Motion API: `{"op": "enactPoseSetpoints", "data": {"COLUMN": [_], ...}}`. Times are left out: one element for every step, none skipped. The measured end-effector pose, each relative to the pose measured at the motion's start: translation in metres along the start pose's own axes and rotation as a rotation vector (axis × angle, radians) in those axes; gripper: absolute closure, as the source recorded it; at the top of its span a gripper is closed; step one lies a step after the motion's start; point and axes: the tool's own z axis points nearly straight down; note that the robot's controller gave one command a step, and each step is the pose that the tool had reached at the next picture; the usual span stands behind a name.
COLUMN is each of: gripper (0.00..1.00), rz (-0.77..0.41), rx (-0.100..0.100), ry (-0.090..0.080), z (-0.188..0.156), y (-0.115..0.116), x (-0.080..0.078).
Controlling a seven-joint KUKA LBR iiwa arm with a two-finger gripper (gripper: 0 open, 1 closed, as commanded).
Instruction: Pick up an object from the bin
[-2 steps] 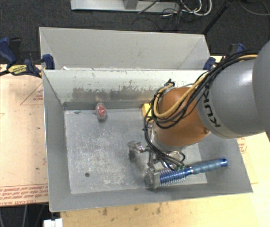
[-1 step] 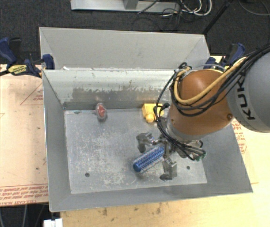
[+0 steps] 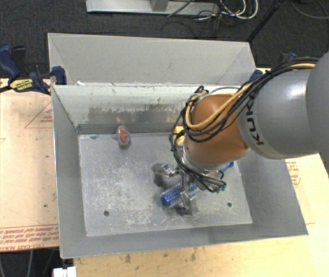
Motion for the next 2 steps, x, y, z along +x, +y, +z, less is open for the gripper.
{"op": "enactPoseSetpoints", "data": {"gripper": [1.0,1.0], "rz": [0.0,0.015], "rx": [0.001,0.006], "ry": [-0.002,-0.011], "z": [-0.004,-0.143], "y": [0.0,0.002], "x": [0.0,-0.008]}}
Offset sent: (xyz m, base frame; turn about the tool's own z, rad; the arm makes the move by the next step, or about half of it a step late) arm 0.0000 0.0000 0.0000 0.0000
